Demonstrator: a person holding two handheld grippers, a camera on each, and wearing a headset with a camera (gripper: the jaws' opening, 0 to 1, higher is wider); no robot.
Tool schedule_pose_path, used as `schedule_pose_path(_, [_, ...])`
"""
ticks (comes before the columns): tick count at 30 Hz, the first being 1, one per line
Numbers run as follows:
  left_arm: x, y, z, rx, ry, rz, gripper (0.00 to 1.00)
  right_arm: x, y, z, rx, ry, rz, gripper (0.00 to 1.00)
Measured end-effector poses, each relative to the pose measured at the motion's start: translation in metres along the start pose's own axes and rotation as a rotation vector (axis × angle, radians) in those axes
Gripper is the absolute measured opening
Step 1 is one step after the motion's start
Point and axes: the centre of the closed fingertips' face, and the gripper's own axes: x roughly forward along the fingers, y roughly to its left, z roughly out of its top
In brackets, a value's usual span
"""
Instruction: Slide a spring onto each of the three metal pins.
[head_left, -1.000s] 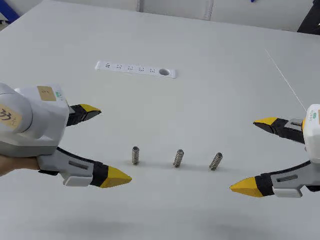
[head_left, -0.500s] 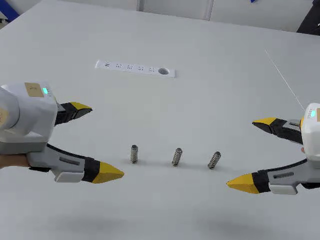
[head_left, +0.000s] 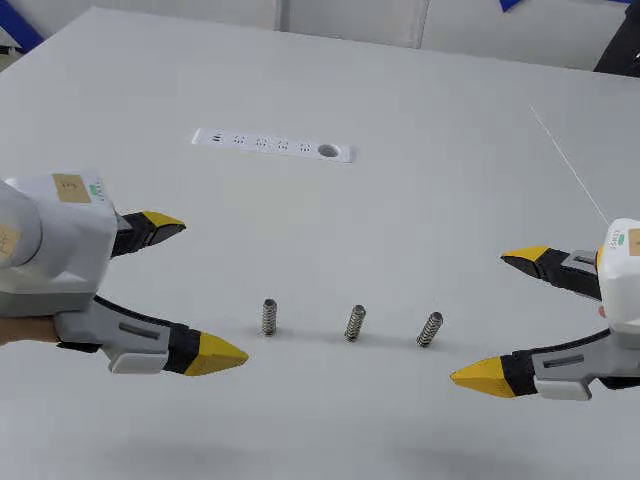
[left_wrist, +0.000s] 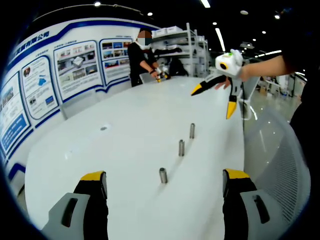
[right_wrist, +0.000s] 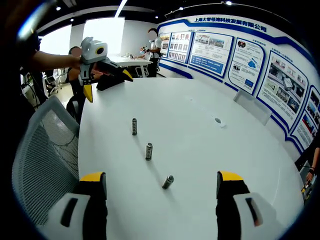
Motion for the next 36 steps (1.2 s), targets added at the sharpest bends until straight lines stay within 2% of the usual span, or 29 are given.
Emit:
schedule_pose_path(7, [-0.0008,0.0017,0.0031,0.007,0.001,0.0,0.98,0.0025,-0.0037,-0.0021,0.014,0.0,-0.006,0.92])
schedule_pose_path(12, [0.0002,0.0013,0.0009,0.008,0.011,-0.005,0.97,0.0025,-0.0028,-0.0026,0.015,0.001,-0.003,0.92])
schedule_pose_path(36, [-0.0006,0.0007,0.0023,0.003,0.004,-0.009,0.97,-0.0001,-0.004,-0.0011,0.016,0.003,-0.009,0.91])
